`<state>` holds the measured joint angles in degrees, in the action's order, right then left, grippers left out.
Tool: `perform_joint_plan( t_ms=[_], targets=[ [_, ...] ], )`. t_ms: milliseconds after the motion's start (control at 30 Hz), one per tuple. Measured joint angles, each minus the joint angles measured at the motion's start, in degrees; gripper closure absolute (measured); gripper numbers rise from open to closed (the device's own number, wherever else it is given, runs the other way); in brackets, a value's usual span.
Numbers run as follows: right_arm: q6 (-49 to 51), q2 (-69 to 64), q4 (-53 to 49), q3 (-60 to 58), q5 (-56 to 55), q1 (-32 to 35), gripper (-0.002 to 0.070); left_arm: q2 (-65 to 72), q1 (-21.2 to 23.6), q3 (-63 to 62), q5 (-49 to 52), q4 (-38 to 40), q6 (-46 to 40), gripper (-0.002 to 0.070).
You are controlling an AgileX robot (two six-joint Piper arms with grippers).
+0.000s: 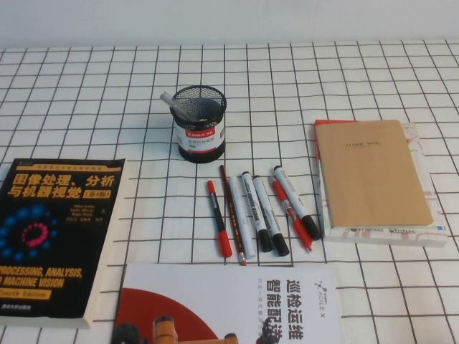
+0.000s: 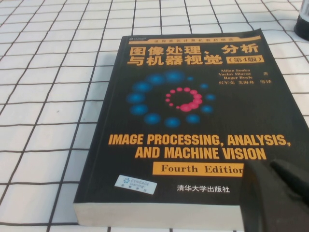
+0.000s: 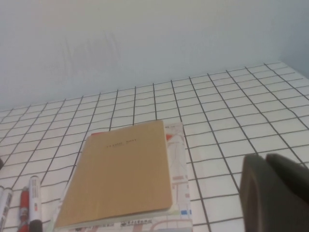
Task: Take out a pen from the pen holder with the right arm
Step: 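Take a marker out of the pen holder and lay it on the table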
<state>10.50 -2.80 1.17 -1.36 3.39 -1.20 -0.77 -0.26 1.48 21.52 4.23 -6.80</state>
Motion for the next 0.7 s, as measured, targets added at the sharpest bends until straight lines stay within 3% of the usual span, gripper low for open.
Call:
perform_joint_plan(
  t_ms=[400, 700],
  targets=[
    [-0.10, 3.23, -0.46, -0.13, 5.89, -1.15, 0.0692, 0.00, 0.00, 0.00, 0.00, 0.00, 0.00, 0.0679],
    [-12.20, 3.23, 1.80, -0.13, 9.31, -1.15, 0.0692, 0.00, 0.00, 0.00, 0.00, 0.00, 0.00, 0.0680]
  ],
)
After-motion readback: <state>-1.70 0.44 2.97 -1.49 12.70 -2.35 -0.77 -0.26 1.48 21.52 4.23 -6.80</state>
